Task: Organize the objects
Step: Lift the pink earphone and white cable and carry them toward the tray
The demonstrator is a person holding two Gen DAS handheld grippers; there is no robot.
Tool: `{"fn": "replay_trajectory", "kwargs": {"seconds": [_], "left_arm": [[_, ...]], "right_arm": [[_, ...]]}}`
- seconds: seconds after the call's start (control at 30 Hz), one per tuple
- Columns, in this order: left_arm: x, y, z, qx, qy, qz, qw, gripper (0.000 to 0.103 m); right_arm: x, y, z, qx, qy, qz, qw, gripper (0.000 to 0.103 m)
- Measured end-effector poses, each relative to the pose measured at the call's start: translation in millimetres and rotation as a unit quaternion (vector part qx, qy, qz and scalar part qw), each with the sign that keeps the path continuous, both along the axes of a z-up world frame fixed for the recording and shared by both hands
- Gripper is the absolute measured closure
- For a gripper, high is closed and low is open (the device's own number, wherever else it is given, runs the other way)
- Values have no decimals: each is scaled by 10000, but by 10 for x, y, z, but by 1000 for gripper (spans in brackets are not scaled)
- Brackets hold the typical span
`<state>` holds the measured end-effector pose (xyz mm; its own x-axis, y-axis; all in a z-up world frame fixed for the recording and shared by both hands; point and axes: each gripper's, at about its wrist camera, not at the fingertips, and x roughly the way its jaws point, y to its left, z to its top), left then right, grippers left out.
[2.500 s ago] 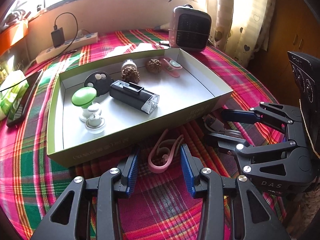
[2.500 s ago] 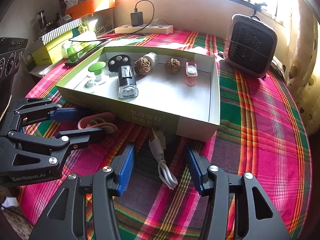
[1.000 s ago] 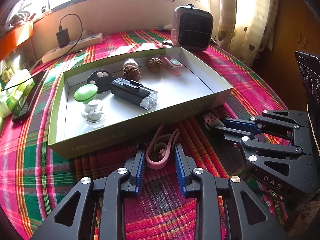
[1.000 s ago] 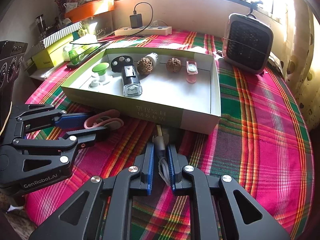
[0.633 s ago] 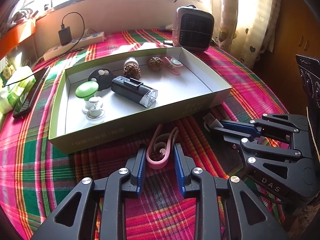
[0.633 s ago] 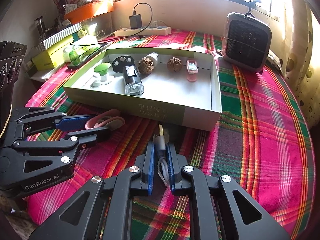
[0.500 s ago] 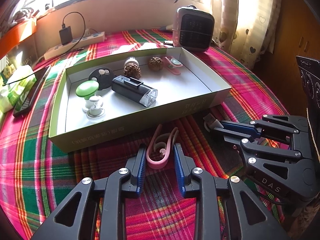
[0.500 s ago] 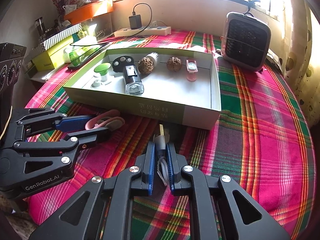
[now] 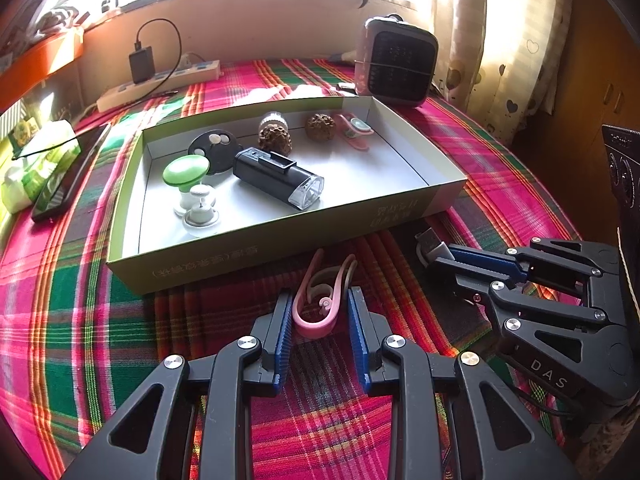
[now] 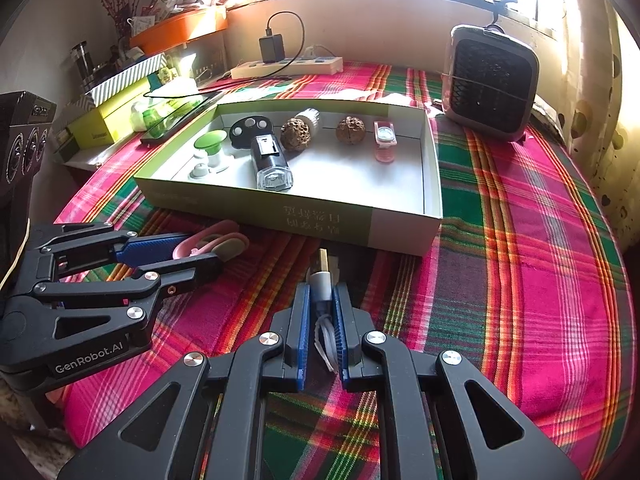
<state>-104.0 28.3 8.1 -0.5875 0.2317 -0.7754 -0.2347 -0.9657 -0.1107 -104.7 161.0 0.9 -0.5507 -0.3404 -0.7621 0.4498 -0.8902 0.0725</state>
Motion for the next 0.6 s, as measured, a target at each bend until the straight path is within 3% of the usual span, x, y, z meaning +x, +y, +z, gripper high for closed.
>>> {"fn": "replay_trajectory", "kwargs": {"seconds": [0.6], "left_arm": [[33, -34, 144, 30, 159, 116, 9998, 79]], "right_arm": [[21, 25, 151, -147, 159, 56, 9997, 91]]}}
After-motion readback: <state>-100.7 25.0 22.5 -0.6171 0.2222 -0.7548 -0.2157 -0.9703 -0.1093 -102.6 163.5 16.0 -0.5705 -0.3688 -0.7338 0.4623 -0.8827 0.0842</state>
